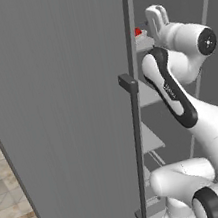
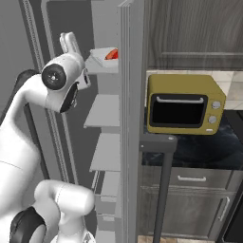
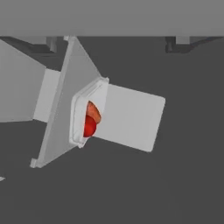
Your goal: Take the sweet potato and tomato out of the freezer and place them in the tupperware container on the counter. Then put the tupperware containing the vegetables back in the freezer.
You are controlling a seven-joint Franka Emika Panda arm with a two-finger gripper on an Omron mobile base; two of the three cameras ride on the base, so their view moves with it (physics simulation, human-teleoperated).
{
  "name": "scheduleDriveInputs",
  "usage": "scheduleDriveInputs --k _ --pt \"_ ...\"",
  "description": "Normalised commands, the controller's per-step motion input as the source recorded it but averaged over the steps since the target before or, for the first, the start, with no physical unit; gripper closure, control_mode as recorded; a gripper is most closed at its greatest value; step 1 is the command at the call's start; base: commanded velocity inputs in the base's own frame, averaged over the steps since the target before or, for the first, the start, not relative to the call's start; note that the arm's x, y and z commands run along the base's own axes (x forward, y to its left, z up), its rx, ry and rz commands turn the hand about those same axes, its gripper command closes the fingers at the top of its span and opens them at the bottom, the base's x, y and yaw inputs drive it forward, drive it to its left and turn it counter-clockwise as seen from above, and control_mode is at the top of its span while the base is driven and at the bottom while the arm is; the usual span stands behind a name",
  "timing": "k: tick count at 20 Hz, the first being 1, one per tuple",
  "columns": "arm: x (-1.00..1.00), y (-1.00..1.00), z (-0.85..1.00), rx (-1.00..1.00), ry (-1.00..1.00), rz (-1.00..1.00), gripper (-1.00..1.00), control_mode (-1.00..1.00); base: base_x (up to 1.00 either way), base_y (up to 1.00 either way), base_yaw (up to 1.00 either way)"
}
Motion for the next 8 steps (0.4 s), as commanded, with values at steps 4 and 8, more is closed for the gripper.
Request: scheduleDriveInputs --k 4,8 --pt "-1.00 0.00 0.39 0.00 -0.13 -0.07 -1.00 -1.00 0.00 0.00 0.00" --pt "-1.00 0.00 0.28 0.00 -0.08 -0.09 -1.00 -1.00 0.00 0.00 0.00"
